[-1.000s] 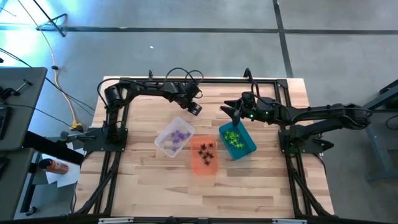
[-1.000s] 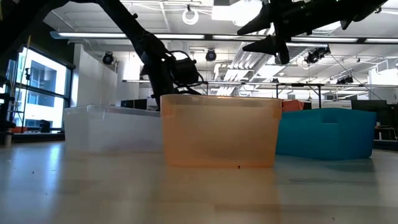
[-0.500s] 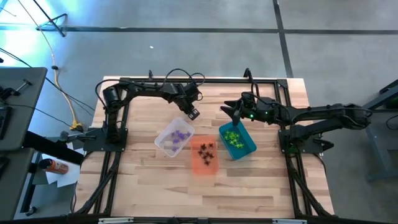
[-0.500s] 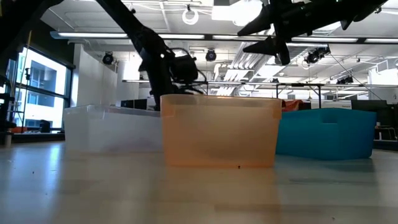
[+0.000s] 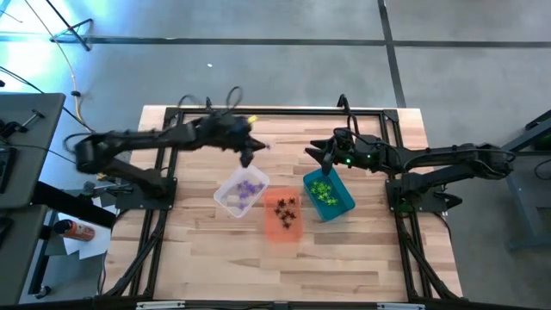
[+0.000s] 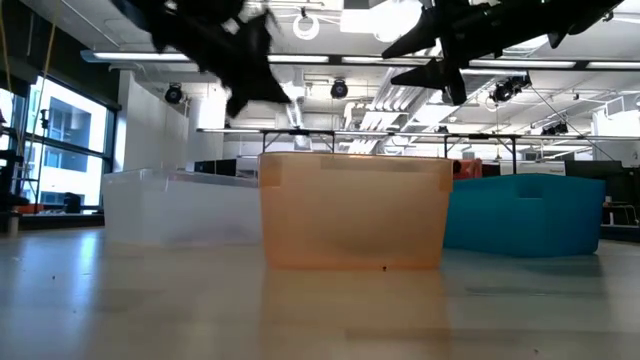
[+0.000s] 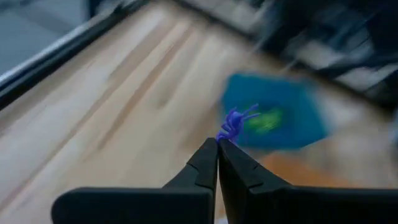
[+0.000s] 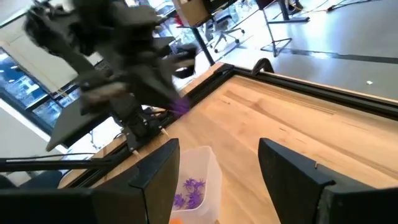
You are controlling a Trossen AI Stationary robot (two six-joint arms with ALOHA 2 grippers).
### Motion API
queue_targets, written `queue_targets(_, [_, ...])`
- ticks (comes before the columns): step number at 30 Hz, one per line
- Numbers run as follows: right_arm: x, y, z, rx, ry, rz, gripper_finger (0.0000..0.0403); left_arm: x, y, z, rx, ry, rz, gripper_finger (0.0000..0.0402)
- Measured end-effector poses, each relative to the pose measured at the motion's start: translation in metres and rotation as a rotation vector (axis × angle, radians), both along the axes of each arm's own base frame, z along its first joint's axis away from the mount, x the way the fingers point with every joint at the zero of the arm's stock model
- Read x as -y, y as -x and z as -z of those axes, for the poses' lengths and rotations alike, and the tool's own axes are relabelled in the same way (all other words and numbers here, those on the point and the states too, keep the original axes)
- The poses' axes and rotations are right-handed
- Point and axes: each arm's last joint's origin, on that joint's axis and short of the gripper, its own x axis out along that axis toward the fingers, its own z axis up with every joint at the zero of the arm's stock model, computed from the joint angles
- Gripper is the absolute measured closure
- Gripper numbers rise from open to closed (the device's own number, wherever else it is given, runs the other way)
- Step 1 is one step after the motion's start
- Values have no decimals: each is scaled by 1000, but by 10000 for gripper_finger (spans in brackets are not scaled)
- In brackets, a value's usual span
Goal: Sort Halloween decoration
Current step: Put the purple spider toy into the transparent bin
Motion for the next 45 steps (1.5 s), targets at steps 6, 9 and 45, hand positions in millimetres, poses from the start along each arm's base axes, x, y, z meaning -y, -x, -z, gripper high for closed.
queue_targets(6, [-3,-2,-6,59,8,-122,188,59,36,-24,360,31,138,401])
queue_targets(9, [-6,-3,-12,116,23,-205,188,82,48,-34,430,-42,214,401])
queue_targets(45, [-15,-4,-17,138,159,-221,188,111,69,17,-249,121,156,401])
